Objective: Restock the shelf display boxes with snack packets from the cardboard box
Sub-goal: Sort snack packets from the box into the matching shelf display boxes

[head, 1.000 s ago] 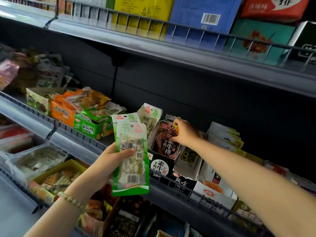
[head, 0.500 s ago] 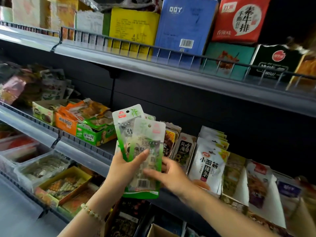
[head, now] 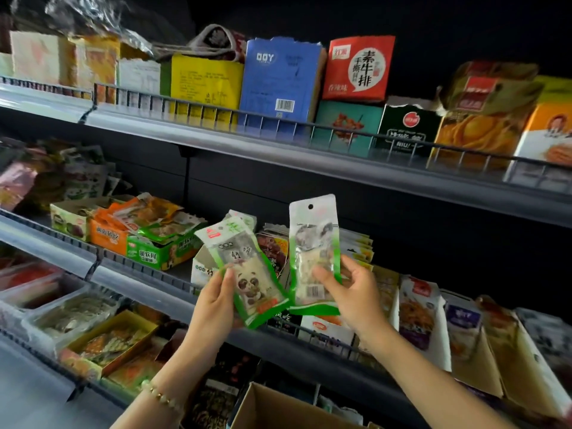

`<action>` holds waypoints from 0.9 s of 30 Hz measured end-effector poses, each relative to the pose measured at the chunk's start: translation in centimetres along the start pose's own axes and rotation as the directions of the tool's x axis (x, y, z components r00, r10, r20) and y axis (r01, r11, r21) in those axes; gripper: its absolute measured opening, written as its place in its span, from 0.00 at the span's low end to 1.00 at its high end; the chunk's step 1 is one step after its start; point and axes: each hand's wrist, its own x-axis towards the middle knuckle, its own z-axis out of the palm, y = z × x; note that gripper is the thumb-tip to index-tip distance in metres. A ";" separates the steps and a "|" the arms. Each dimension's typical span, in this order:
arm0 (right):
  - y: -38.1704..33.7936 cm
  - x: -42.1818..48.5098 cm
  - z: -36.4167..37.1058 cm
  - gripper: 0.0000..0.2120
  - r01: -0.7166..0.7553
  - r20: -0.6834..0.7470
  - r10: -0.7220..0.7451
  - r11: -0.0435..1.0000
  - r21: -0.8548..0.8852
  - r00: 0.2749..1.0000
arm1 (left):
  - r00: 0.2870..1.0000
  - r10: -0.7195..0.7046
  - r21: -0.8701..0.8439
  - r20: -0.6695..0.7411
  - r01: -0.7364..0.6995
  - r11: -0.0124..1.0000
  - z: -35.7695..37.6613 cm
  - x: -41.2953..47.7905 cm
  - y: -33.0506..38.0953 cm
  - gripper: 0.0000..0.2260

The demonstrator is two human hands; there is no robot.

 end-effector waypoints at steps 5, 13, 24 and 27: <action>-1.2 -1.3 0.9 0.15 0.186 0.154 -0.144 0.932 -0.311 0.977 | 0.961 0.038 0.093 0.274 -0.066 0.993 3.2 -1.7 0.2 0.17; -1.5 -1.2 0.3 0.15 -0.017 0.297 0.034 0.998 -0.060 0.954 | 0.965 -0.013 0.098 0.261 -0.013 0.995 3.5 -2.0 -0.1 0.15; -1.5 2.1 0.8 0.26 -0.461 0.348 0.392 0.876 0.143 0.852 | 0.868 -0.143 0.238 0.475 0.030 0.971 -0.3 -1.3 1.4 0.12; -1.3 2.6 2.3 0.20 -0.414 0.317 0.352 0.897 0.156 0.881 | 0.852 -0.151 0.203 0.500 0.054 0.978 -1.4 -0.9 1.5 0.13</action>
